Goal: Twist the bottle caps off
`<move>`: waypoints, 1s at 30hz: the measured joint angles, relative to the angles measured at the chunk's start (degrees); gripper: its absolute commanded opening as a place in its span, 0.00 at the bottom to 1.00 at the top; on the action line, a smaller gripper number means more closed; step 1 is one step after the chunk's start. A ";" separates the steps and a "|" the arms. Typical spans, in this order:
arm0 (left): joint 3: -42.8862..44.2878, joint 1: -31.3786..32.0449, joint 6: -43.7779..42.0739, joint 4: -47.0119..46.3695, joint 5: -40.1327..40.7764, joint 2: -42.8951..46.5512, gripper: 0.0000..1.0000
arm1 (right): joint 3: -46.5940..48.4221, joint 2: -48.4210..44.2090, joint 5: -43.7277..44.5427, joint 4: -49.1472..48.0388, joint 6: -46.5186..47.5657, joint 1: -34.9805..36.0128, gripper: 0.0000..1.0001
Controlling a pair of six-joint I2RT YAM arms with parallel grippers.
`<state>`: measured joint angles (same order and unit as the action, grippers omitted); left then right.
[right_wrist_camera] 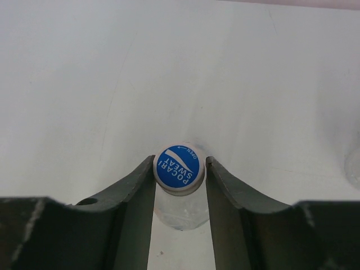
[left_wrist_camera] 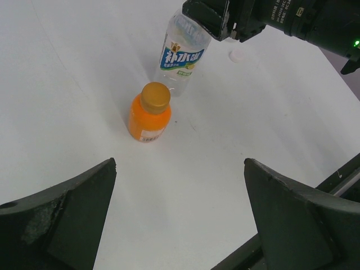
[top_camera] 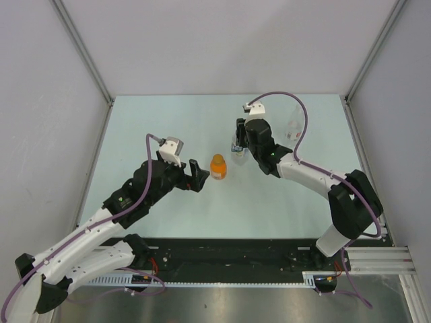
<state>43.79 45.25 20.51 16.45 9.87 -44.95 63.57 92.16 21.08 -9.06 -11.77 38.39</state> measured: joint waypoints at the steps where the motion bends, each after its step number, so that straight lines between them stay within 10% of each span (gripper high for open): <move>1: 0.00 0.00 0.00 0.00 0.00 -0.02 1.00 | 0.11 0.20 0.00 -0.48 0.11 0.00 0.31; 7: 0.00 0.00 0.00 0.02 0.00 -0.02 1.00 | 0.35 0.20 -0.79 -0.46 -0.04 -0.33 0.00; 20: -2.38 0.00 -2.75 -8.74 -0.26 1.81 1.00 | 0.46 -19.10 -2.25 7.69 -2.82 1.01 0.00; 30: 1.90 -3.04 -7.85 -19.02 -22.56 -1.84 1.00 | 0.46 -34.56 -29.92 12.35 -17.14 -8.09 0.00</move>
<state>45.69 42.22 12.67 -2.57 -12.69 -46.78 64.03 57.60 -8.84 3.29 -28.91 30.30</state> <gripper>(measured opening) 0.996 0.402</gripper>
